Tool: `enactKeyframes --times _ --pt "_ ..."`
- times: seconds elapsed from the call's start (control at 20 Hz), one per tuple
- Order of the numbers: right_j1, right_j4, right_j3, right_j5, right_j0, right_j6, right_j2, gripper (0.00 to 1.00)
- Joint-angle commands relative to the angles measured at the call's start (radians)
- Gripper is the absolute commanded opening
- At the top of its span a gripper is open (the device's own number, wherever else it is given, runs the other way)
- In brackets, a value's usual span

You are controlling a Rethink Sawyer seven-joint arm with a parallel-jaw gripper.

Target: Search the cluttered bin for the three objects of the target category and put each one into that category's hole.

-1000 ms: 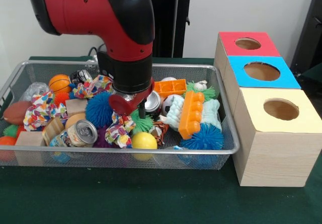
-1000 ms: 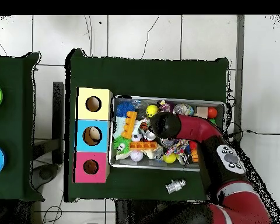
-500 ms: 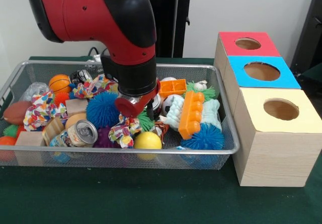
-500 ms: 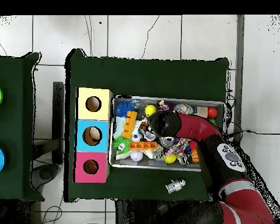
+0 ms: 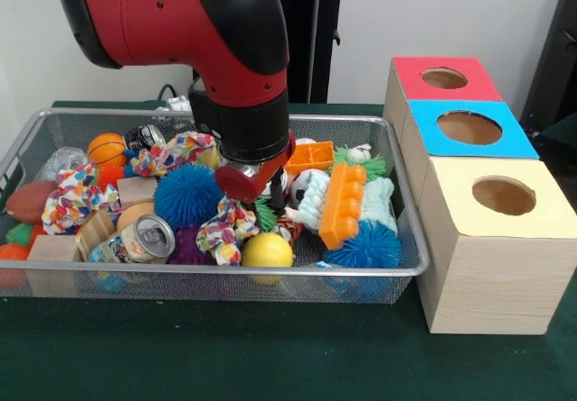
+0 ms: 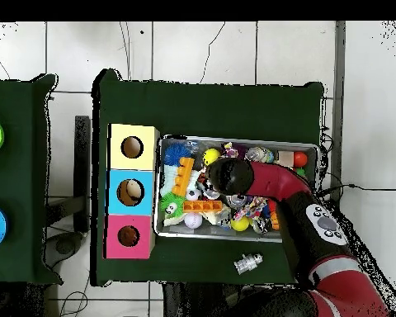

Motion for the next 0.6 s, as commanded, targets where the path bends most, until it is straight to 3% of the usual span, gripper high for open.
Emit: enactKeyframes --times 0.05,0.6 --pt "-0.001 -0.002 0.063 0.056 -0.007 0.07 0.089 1.0" --pt "0.04 -0.005 0.068 0.007 -0.038 0.075 0.127 1.0"
